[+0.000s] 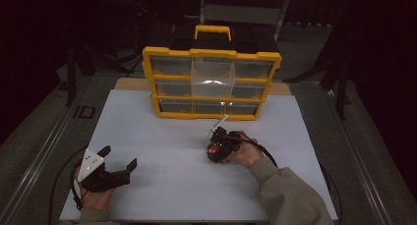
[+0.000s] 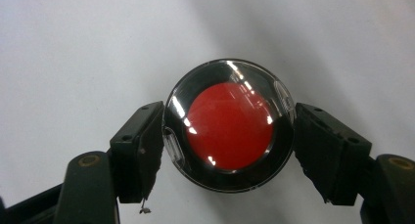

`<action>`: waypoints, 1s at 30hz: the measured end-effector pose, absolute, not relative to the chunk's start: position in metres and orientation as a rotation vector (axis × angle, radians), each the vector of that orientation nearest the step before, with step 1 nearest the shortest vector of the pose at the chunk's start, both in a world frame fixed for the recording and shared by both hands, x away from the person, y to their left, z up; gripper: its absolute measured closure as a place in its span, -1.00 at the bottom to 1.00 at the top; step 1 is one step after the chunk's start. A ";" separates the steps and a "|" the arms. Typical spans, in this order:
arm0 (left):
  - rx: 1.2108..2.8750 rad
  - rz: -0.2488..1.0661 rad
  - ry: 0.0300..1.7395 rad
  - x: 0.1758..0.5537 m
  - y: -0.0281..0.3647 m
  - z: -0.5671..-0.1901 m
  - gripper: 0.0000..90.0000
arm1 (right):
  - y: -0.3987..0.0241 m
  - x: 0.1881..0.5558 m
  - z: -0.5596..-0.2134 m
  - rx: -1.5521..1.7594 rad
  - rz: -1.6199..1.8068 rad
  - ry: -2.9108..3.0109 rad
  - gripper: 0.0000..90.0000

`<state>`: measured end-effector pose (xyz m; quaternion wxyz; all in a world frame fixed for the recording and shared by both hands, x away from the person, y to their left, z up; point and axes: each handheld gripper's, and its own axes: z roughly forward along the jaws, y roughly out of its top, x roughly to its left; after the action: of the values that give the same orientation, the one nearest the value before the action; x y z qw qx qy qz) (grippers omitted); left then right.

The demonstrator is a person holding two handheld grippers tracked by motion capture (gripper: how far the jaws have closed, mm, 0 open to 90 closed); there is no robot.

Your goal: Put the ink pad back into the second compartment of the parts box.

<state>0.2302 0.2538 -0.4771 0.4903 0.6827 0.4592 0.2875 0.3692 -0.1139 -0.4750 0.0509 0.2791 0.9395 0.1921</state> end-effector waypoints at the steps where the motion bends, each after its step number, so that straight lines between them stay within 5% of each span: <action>1: 1.656 0.698 1.116 0.230 0.254 -0.477 -1.00 | -0.114 0.369 -0.474 0.852 0.587 2.858 -0.34; 30: 1.654 0.701 1.115 0.230 0.253 -0.477 -1.00 | -0.131 0.373 -0.439 0.893 0.650 2.803 -0.34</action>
<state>0.2300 0.2533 -0.4771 0.4913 0.6813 0.4595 0.2886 0.3729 -0.1312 -0.4385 0.0645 0.2958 0.9284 0.2154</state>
